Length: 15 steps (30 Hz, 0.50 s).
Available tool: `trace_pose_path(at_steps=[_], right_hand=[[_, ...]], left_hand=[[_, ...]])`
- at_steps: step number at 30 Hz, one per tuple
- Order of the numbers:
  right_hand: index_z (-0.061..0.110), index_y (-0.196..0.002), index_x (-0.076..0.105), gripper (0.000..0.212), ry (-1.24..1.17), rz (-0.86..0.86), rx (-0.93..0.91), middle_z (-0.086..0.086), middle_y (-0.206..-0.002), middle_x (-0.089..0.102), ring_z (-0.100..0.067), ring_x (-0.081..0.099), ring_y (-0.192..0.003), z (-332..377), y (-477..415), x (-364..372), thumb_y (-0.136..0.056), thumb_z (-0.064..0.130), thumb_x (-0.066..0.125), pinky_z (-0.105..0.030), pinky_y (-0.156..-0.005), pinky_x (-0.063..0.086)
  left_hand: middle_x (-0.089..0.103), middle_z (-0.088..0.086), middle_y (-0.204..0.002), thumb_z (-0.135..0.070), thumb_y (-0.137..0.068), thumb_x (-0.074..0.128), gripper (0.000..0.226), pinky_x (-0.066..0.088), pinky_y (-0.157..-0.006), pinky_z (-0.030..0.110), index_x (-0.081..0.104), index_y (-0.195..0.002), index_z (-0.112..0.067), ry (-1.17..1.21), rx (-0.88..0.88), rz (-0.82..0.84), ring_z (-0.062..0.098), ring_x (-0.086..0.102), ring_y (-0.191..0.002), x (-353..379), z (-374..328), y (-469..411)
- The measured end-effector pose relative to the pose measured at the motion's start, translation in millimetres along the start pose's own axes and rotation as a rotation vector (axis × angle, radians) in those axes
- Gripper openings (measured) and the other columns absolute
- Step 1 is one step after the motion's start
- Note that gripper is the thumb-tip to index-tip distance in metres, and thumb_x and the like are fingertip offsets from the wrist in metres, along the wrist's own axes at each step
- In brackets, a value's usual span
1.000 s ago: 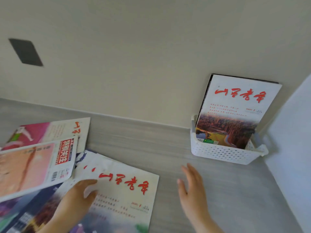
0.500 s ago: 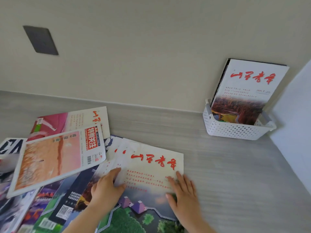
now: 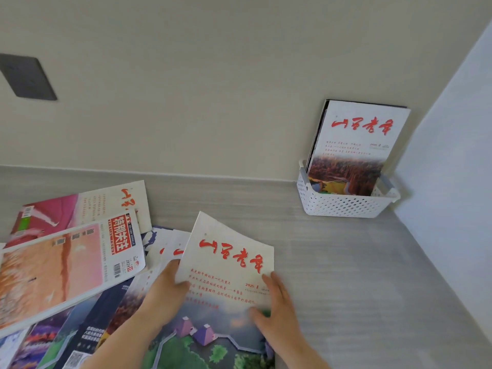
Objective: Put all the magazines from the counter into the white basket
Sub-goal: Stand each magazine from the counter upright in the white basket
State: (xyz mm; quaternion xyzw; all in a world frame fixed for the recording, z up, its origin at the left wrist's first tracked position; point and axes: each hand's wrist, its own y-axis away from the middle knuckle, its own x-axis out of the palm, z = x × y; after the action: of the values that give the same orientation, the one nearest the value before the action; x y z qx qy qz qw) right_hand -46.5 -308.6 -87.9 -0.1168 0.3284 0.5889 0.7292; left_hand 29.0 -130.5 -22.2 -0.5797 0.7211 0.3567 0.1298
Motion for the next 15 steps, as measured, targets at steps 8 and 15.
trace_pose_path(at_steps=[8,15], right_hand=[[0.005,-0.108,0.054,0.025,-0.719,-0.053,0.168,0.007,-0.050,0.062,-0.021,0.051,-0.039,16,-19,-70,-0.085,-0.002,0.050,-0.024,-0.038,0.038],[0.026,-0.069,0.065,0.032,-0.546,-0.176,0.029,-0.040,-0.100,0.055,-0.043,0.062,-0.073,29,-32,-175,-0.080,-0.003,0.057,-0.035,-0.053,0.053]], left_hand=[[0.055,-0.016,-0.082,0.000,-0.086,0.048,0.027,0.035,-0.059,0.017,0.044,-0.099,-0.024,0.360,0.288,-0.117,0.000,0.049,-0.074,-10,-62,12],[0.060,-0.004,-0.091,0.004,-0.083,0.053,0.028,0.042,-0.066,0.023,0.050,-0.097,-0.020,0.497,0.368,-0.145,0.015,0.057,-0.080,9,-133,-3]])
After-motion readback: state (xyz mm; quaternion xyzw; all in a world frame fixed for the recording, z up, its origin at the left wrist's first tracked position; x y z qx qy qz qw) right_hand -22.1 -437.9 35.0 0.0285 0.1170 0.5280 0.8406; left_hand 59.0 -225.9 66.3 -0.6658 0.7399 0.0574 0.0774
